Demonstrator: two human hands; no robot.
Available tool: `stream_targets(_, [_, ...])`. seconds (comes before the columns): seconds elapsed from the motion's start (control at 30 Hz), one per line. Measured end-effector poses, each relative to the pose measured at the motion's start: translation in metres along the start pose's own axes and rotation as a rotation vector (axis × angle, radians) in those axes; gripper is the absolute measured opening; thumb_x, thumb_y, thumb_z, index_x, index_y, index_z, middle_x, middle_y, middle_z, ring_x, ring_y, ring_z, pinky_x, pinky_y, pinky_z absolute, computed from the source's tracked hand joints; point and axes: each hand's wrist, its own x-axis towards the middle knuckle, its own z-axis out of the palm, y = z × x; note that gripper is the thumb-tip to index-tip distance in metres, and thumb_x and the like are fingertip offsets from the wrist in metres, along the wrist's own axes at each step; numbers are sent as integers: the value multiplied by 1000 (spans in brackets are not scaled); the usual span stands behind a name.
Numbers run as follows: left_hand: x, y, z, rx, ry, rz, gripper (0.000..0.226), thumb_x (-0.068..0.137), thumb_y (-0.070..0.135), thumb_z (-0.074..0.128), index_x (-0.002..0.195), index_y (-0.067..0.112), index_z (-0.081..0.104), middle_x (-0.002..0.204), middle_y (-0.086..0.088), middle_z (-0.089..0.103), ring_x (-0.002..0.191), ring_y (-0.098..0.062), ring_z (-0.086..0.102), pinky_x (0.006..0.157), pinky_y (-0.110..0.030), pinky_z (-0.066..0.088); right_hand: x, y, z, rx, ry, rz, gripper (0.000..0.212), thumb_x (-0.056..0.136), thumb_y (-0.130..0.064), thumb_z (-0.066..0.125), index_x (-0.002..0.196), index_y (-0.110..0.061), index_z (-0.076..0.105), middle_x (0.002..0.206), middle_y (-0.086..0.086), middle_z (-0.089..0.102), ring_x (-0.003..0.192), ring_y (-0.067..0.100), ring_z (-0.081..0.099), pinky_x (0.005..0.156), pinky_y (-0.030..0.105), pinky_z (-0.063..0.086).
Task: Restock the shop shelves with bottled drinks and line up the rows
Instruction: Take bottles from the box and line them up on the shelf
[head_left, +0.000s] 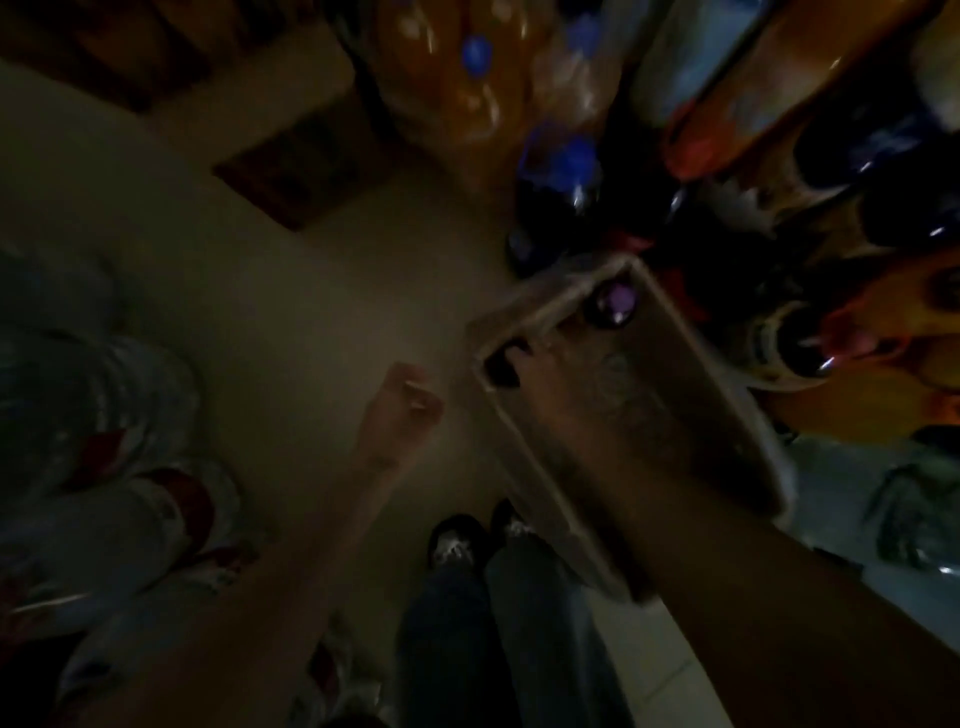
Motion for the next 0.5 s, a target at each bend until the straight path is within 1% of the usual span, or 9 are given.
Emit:
stream_targets(0.03, [6, -3, 5, 44, -4, 37, 30, 86, -7, 35, 63, 10, 44, 52, 2, 39, 32, 0, 42, 37, -8, 34, 4, 0, 6, -28, 47, -41, 38, 77, -16, 40, 98, -16, 72, 105, 16, 68, 93, 35, 65, 80, 36, 55])
stream_targets(0.07, [6, -8, 11, 130, -116, 79, 28, 82, -10, 38, 68, 14, 43, 57, 1, 39, 34, 0, 45, 38, -6, 34, 4, -2, 3, -114, 82, -9, 34, 75, -15, 46, 96, -16, 72, 101, 15, 68, 86, 33, 67, 72, 31, 55])
stream_targets(0.13, [12, -22, 12, 106, -92, 114, 34, 85, -14, 37, 75, 18, 41, 66, -2, 40, 38, 3, 48, 40, -4, 34, 5, -3, -7, -151, 40, -39, 33, 85, -6, 49, 117, -8, 61, 119, 19, 58, 102, 33, 60, 82, 31, 47])
stream_targets(0.17, [9, -25, 14, 213, -112, 140, 32, 89, -10, 36, 75, 18, 40, 67, -1, 40, 38, 3, 47, 39, -4, 33, 4, 2, -15, -133, 29, -125, 34, 90, -4, 46, 123, -5, 53, 127, 19, 51, 110, 33, 53, 88, 34, 41])
stream_targets(0.23, [1, -9, 10, 343, -153, 335, 25, 90, 3, 49, 82, 25, 42, 71, 10, 47, 48, 8, 52, 46, -2, 37, -13, 7, -42, 16, 22, -173, 32, 89, -12, 51, 120, -4, 52, 128, 16, 50, 112, 31, 51, 87, 34, 38])
stream_targets(0.3, [-4, 9, 19, 264, -343, 325, 55, 70, 3, 73, 113, 20, 44, 101, 12, 54, 84, 16, 54, 72, 0, 41, -41, 5, -91, 177, 123, -179, 33, 79, -26, 63, 106, -8, 58, 114, 11, 60, 102, 29, 56, 76, 34, 40])
stream_targets(0.37, [-15, 32, 32, 189, -528, 297, 87, 57, -1, 80, 131, 3, 35, 122, 1, 50, 106, 7, 53, 89, -8, 42, -65, 2, -142, 288, 249, -213, 38, 69, -40, 66, 91, -10, 61, 92, 5, 66, 85, 21, 60, 68, 33, 42])
stream_targets(0.43, [-27, 53, 49, 135, -570, 337, 81, 53, -6, 79, 125, -3, 42, 112, -3, 55, 90, 11, 59, 82, -9, 45, -71, 6, -184, 514, 338, -255, 39, 63, -46, 64, 81, -11, 61, 72, -6, 62, 66, 5, 54, 62, 27, 44])
stream_targets(0.5, [-33, 60, 57, 80, -506, 314, 70, 46, 8, 80, 110, 5, 54, 100, 1, 62, 84, 8, 61, 83, -14, 46, -64, 16, -203, 853, 333, -245, 25, 70, -36, 69, 81, -14, 63, 67, -8, 58, 61, -1, 51, 59, 20, 44])
